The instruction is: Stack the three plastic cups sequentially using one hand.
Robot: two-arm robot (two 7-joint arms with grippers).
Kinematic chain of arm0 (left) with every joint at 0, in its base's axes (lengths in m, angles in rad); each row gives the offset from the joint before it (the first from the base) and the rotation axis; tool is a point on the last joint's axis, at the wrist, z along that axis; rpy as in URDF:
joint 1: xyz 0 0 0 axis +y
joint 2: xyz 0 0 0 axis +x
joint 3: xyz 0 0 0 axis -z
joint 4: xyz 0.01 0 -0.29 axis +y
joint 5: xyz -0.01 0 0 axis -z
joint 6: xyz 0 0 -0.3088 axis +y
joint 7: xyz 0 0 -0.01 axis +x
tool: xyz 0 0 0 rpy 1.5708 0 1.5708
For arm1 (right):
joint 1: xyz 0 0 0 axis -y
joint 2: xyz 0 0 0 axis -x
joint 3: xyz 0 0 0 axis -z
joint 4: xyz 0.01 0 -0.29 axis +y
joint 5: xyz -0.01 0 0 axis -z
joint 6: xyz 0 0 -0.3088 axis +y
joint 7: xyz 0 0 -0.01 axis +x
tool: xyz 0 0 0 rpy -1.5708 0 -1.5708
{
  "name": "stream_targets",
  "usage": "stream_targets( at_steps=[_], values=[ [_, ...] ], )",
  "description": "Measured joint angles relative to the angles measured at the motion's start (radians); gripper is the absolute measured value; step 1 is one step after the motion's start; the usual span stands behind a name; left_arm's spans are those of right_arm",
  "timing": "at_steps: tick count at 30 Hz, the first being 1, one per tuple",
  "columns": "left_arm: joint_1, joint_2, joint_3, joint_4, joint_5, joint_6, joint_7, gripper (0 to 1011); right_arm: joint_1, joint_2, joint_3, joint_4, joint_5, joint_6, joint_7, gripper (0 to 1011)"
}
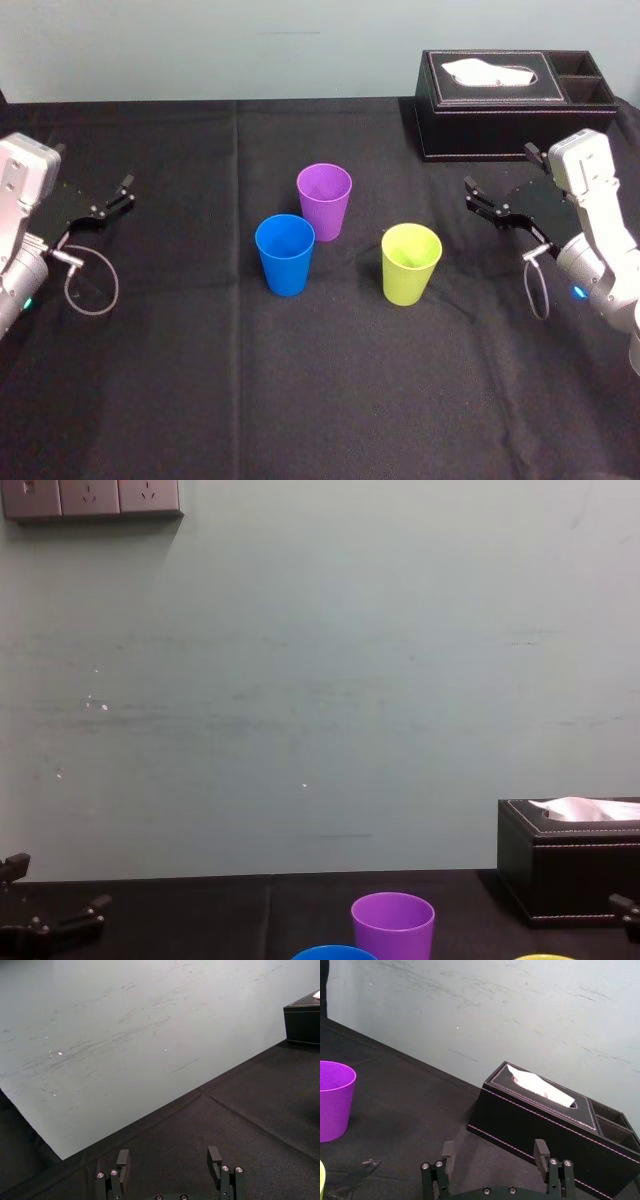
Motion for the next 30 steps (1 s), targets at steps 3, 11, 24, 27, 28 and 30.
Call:
stream_targets(
  at_steps=[3,11,24,27,28,30],
  values=[
    [0.0,0.0,0.0,0.0,0.0,0.0,0.0,1010,0.0,0.0,0.0,0.0,0.0,0.0,0.0,1003],
    [0.0,0.0,0.0,0.0,0.0,0.0,0.0,1010,0.0,0.0,0.0,0.0,0.0,0.0,0.0,1003],
    [0.0,0.0,0.0,0.0,0.0,0.0,0.0,1010,0.0,0.0,0.0,0.0,0.0,0.0,0.0,1003],
    [0.0,0.0,0.0,0.0,0.0,0.0,0.0,1010,0.0,0.0,0.0,0.0,0.0,0.0,0.0,1003],
    [0.0,0.0,0.0,0.0,0.0,0.0,0.0,1010,0.0,0.0,0.0,0.0,0.0,0.0,0.0,1003],
    [0.0,0.0,0.0,0.0,0.0,0.0,0.0,1010,0.0,0.0,0.0,0.0,0.0,0.0,0.0,1003]
  ],
)
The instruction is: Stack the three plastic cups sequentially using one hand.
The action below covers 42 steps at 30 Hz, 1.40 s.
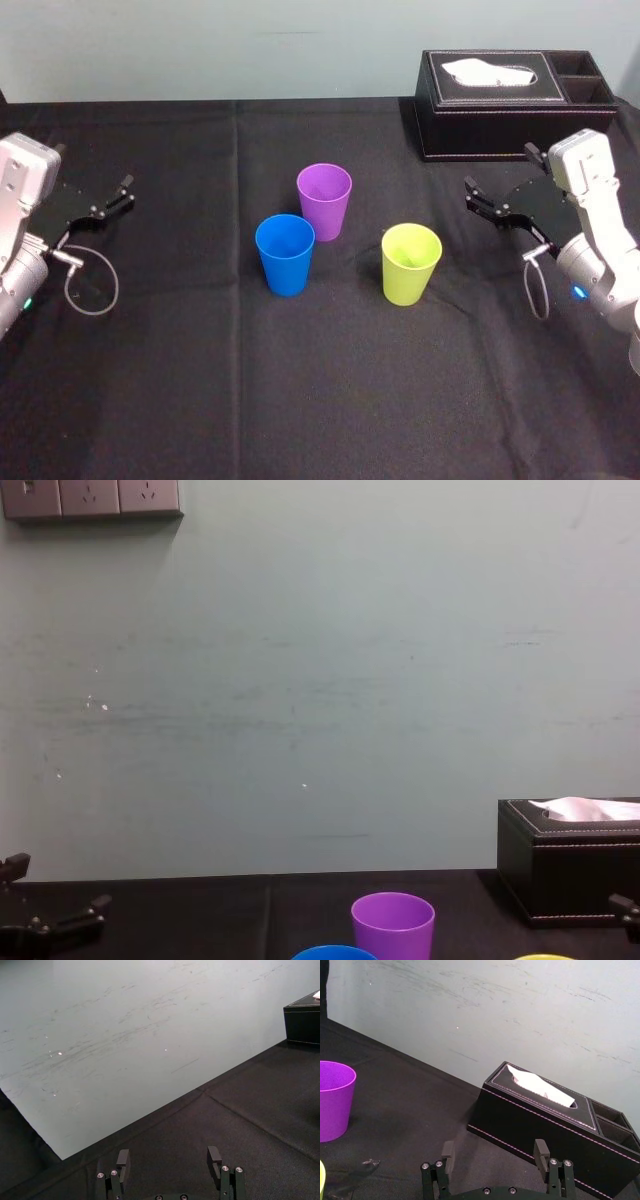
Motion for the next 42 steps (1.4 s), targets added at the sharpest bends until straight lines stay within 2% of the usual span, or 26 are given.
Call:
stream_targets(
  at_steps=[19,27,31,38,42],
  values=[
    [0.0,0.0,0.0,0.0,0.0,0.0,0.0,1010,0.0,0.0,0.001,0.0,0.0,0.0,0.0,1003],
    [0.0,0.0,0.0,0.0,0.0,0.0,0.0,1010,-0.021,-0.006,0.041,-0.024,0.01,-0.013,0.022,1003],
    [0.0,0.0,0.0,0.0,0.0,0.0,0.0,1010,-0.05,0.004,0.069,-0.061,0.033,-0.014,0.034,1003],
    [0.0,0.0,0.0,0.0,0.0,0.0,0.0,1010,-0.142,0.048,0.128,-0.153,0.113,0.031,0.083,1003],
    [0.0,0.0,0.0,0.0,0.0,0.0,0.0,1010,-0.233,0.097,0.177,-0.227,0.179,0.071,0.127,1003]
  ],
)
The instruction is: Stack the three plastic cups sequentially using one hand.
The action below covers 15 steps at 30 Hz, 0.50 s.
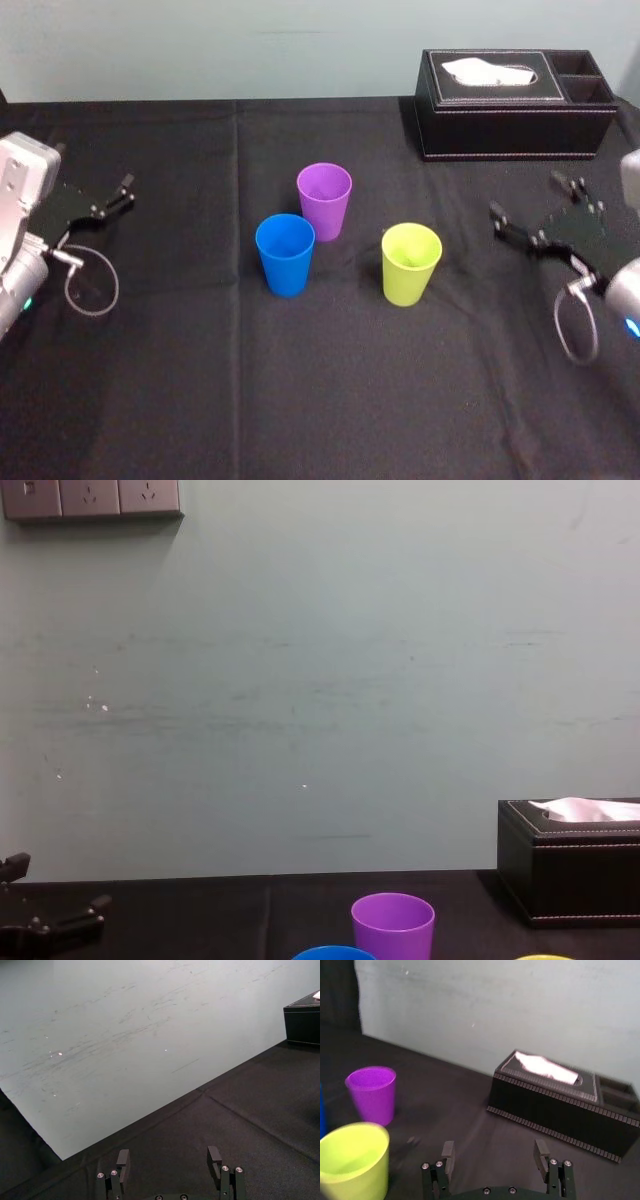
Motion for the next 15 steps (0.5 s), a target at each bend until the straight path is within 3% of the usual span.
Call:
stream_targets(
  at_steps=[9,15],
  values=[
    [0.0,0.0,0.0,0.0,0.0,0.0,0.0,1010,-0.182,0.082,0.071,-0.119,0.06,0.042,0.063,1003],
    [0.0,0.0,0.0,0.0,0.0,0.0,0.0,1010,-0.254,0.091,0.075,-0.162,0.064,0.048,0.1,1003]
  ],
)
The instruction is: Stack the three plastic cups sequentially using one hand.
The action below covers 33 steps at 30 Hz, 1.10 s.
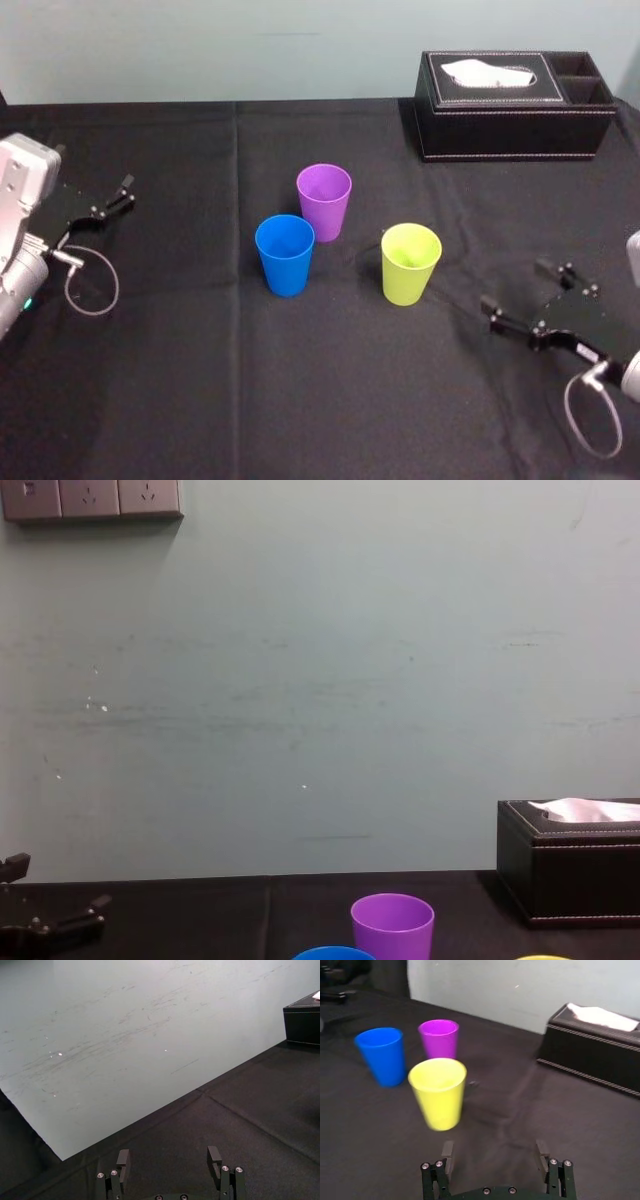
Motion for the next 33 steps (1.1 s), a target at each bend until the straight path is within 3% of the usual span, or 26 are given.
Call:
stream_targets(
  at_steps=[16,33],
  values=[
    [0.0,0.0,0.0,0.0,0.0,0.0,0.0,1010,0.006,-0.079,-0.041,-0.021,-0.032,0.039,0.031,1003],
    [0.0,0.0,0.0,0.0,0.0,0.0,0.0,1010,0.083,-0.186,-0.071,0.023,-0.073,0.081,0.047,1003]
  ],
)
